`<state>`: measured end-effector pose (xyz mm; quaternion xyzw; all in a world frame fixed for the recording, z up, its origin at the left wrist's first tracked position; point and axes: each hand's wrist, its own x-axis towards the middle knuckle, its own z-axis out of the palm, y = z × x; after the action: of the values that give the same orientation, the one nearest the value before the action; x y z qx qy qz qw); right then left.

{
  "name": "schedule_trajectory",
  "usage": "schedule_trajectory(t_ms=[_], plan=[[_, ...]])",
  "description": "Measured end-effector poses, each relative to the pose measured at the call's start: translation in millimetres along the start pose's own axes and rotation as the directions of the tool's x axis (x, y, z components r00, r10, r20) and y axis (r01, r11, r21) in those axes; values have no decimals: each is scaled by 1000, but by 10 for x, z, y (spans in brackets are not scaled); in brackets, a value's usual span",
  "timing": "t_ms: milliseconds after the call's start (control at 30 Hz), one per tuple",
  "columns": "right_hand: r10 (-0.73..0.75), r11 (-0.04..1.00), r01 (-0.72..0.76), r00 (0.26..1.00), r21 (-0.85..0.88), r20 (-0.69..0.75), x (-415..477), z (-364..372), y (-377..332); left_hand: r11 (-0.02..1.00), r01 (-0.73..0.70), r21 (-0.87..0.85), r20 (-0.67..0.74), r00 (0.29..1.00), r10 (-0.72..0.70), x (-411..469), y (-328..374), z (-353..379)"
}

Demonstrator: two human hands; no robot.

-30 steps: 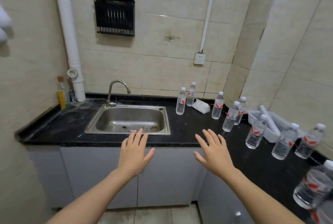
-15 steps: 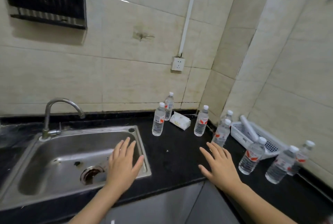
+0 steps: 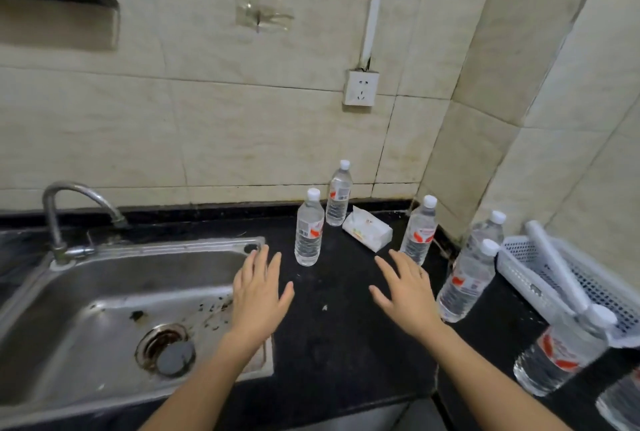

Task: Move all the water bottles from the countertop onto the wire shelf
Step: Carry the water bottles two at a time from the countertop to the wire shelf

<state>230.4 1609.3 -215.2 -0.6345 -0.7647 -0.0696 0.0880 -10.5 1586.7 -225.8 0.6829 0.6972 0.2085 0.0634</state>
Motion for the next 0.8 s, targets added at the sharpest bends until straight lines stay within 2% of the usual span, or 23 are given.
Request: schedule_trajectory(t_ms=[100,233,433,533,633,800], plan=[[-73,997,73,997,16,-11,425,160,149,995,93,43,9,996,-93,261,121,182],[-170,982,169,985,88,7,932,287,252,981,147,130,21,988,-151,527,138,402],[-212,974,202,972,101,105,1315,658,203,972,157,173,-22,988,-156,809,119,544],[-159,987,152,977,58,141,1550,782,168,980,174,101,-1,985,-174,1059,72,594],[-134,986,126,988,105,75,1816,732,81,988,152,3,-12,988,-152,1364,67,614],[63,971,-74,996,226,59,2310,625,75,970,142,-195,90,988,-127,1931,27,707]])
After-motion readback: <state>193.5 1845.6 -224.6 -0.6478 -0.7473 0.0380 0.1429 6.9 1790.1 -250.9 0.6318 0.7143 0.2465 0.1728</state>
